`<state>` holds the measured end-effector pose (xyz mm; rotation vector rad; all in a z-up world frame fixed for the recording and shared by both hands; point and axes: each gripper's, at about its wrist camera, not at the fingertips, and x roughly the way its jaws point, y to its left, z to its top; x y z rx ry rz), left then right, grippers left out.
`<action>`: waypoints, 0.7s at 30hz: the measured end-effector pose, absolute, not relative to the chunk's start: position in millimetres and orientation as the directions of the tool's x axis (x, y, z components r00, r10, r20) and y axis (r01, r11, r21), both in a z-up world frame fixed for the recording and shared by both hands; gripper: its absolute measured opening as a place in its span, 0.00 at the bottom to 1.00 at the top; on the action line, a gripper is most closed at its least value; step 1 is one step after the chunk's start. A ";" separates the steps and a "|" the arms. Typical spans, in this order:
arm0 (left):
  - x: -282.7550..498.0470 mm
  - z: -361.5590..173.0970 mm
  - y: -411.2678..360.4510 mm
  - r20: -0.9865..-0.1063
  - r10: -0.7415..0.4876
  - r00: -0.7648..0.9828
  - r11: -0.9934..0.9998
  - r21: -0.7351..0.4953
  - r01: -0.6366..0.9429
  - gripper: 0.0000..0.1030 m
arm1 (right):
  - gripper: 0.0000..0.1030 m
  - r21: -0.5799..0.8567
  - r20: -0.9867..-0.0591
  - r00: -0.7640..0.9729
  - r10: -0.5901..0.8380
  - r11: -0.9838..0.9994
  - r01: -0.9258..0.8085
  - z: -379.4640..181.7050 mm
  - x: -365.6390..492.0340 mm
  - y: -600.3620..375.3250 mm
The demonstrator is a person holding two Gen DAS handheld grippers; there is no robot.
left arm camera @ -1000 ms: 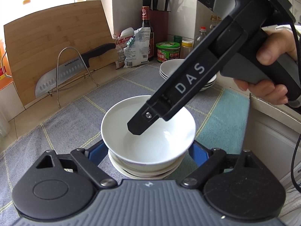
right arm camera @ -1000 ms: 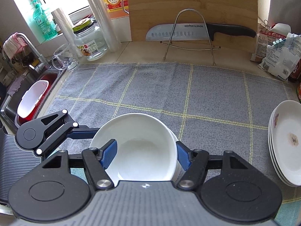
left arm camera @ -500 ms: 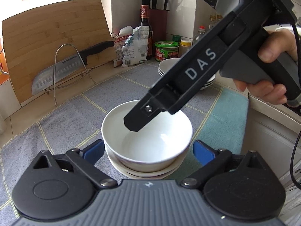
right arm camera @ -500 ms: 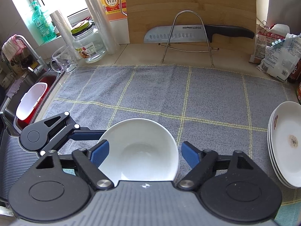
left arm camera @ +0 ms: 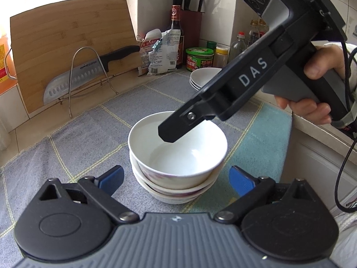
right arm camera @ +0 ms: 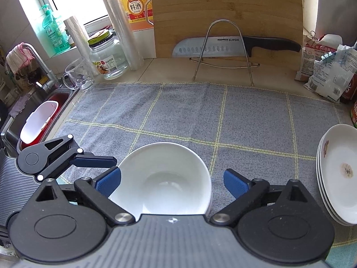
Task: Organize plates and bowls
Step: 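Open both grippers and pull them back from the three-bowl stack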
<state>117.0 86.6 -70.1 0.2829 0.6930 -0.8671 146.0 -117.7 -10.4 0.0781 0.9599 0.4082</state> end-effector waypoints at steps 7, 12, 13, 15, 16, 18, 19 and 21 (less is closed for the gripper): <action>112.2 -73.1 89.6 -0.682 -0.573 0.455 0.664 -0.061 0.745 0.97 | 1.00 0.243 -0.754 0.518 0.404 0.904 -0.351 -6.9 134.9 -122.3; 108.1 -79.4 88.6 -0.707 -0.535 0.462 0.704 -0.071 0.707 0.97 | 1.00 0.247 -0.730 0.522 0.441 0.883 -0.400 -2.9 122.7 -133.3; 107.1 -80.8 88.2 -0.711 -0.526 0.466 0.713 -0.071 0.697 0.97 | 1.00 0.244 -0.726 0.524 0.445 0.879 -0.409 -2.0 120.0 -135.9; 105.7 -82.6 86.4 -0.720 -0.510 0.470 0.728 -0.071 0.681 0.97 | 1.00 0.241 -0.717 0.526 0.456 0.872 -0.427 -0.9 114.5 -141.8; 105.0 -83.5 85.2 -0.724 -0.500 0.475 0.738 -0.069 0.671 0.97 | 1.00 0.243 -0.714 0.525 0.462 0.868 -0.433 -0.8 112.6 -144.7; 103.2 -85.1 81.8 -0.730 -0.484 0.482 0.752 -0.065 0.656 0.97 | 1.00 0.245 -0.712 0.522 0.470 0.862 -0.443 -2.1 108.5 -151.7; 101.9 -85.7 80.3 -0.732 -0.476 0.487 0.759 -0.062 0.648 0.97 | 1.00 0.243 -0.712 0.520 0.472 0.860 -0.448 -3.0 107.1 -154.2; 99.5 -86.5 76.5 -0.737 -0.463 0.493 0.770 -0.059 0.635 0.97 | 1.00 0.238 -0.712 0.515 0.477 0.854 -0.462 -5.6 103.5 -159.6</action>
